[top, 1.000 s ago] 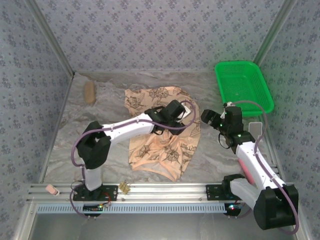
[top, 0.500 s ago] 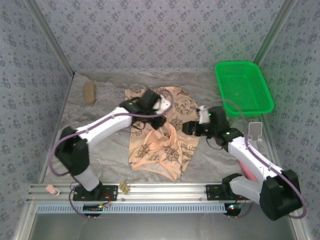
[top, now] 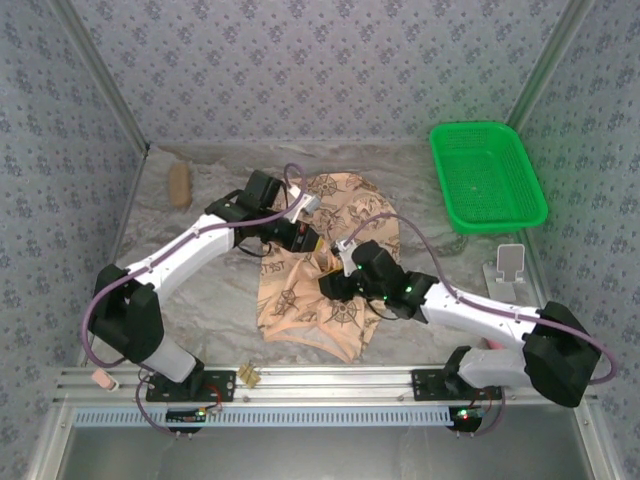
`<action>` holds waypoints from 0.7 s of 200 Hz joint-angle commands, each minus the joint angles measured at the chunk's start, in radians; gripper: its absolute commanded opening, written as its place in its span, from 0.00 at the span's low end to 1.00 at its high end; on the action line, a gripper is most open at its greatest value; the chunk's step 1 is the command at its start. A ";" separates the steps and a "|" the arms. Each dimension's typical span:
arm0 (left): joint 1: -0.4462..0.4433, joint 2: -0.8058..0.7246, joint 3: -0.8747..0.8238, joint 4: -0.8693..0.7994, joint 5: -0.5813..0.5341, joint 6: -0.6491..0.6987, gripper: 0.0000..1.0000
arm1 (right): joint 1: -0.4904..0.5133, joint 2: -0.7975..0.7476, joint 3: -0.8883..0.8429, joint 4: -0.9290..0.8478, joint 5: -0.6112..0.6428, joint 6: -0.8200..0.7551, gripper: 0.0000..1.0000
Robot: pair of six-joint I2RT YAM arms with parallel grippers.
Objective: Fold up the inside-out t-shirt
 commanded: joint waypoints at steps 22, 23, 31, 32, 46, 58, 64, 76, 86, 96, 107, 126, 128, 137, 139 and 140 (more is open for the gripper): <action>0.008 -0.007 -0.037 0.064 0.115 -0.059 0.00 | 0.002 0.105 0.073 0.011 0.295 0.274 0.32; 0.008 -0.007 -0.037 0.064 0.116 -0.059 0.00 | 0.002 0.107 0.076 0.008 0.297 0.280 0.31; 0.008 -0.007 -0.037 0.062 0.122 -0.063 0.00 | 0.002 0.124 0.091 -0.006 0.304 0.317 0.29; 0.009 -0.006 -0.038 0.063 0.123 -0.063 0.00 | 0.002 0.126 0.093 -0.004 0.303 0.320 0.29; 0.009 -0.011 -0.044 0.071 0.135 -0.064 0.00 | 0.002 0.152 0.114 -0.004 0.294 0.350 0.28; 0.008 -0.015 -0.052 0.081 0.144 -0.065 0.00 | 0.002 0.179 0.124 0.001 0.294 0.374 0.30; 0.009 -0.016 -0.055 0.083 0.146 -0.066 0.00 | 0.000 0.194 0.130 0.000 0.297 0.390 0.32; 0.011 -0.020 -0.056 0.083 0.151 -0.069 0.00 | -0.003 0.216 0.147 -0.014 0.303 0.421 0.33; 0.011 -0.024 -0.058 0.086 0.154 -0.068 0.00 | -0.003 0.230 0.155 -0.012 0.305 0.426 0.30; 0.012 -0.027 -0.063 0.090 0.161 -0.066 0.00 | -0.003 0.235 0.153 0.001 0.308 0.424 0.19; 0.015 -0.032 -0.065 0.090 0.155 -0.064 0.00 | -0.007 0.231 0.146 0.009 0.304 0.421 0.12; 0.027 -0.061 -0.075 0.071 0.043 -0.048 0.00 | -0.022 0.183 0.137 -0.024 0.270 0.405 0.08; 0.028 -0.066 -0.077 0.070 0.025 -0.044 0.00 | -0.027 0.175 0.137 -0.033 0.256 0.403 0.08; 0.027 -0.086 -0.091 0.067 -0.044 -0.024 0.00 | -0.061 0.129 0.142 -0.079 0.175 0.398 0.06; 0.028 -0.088 -0.095 0.067 -0.058 -0.020 0.00 | -0.068 0.112 0.144 -0.087 0.155 0.389 0.06; 0.028 -0.089 -0.097 0.067 -0.064 -0.017 0.00 | -0.072 0.104 0.145 -0.091 0.145 0.384 0.06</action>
